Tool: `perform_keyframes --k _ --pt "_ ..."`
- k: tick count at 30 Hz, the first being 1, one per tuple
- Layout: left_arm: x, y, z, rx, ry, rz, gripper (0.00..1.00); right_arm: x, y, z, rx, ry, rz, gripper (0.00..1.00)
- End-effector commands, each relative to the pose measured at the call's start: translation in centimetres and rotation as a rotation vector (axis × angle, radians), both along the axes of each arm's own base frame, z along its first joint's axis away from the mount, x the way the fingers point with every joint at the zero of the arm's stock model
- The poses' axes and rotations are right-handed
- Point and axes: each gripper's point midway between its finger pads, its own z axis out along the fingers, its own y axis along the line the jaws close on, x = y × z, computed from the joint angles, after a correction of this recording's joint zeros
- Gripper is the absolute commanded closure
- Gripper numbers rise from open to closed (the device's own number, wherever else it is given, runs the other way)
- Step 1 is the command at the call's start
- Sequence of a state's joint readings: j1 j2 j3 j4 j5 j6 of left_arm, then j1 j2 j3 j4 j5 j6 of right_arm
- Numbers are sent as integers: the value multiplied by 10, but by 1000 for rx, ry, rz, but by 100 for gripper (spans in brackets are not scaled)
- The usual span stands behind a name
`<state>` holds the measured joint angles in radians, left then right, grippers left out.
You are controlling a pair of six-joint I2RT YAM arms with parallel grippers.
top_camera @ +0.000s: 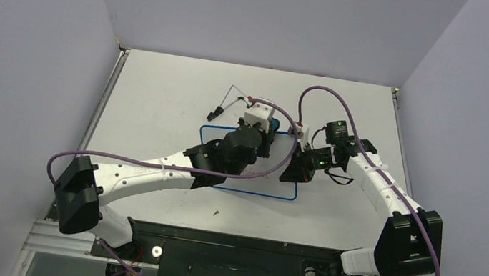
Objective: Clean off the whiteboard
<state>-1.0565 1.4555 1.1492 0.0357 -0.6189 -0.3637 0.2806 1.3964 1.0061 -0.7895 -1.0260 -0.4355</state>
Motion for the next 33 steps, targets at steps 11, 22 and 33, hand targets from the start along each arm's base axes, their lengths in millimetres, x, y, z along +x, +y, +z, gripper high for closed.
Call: perform_keyframes --k 11,22,33 --pt "17 32 3 -123 -31 155 100 -3 -4 3 -29 -62 22 100" --pt "23 90 0 -152 -44 251 100 -3 -5 3 -31 -65 17 100" --pt "-40 140 -72 -232 64 94 100 -2 -6 2 -40 -65 15 100"
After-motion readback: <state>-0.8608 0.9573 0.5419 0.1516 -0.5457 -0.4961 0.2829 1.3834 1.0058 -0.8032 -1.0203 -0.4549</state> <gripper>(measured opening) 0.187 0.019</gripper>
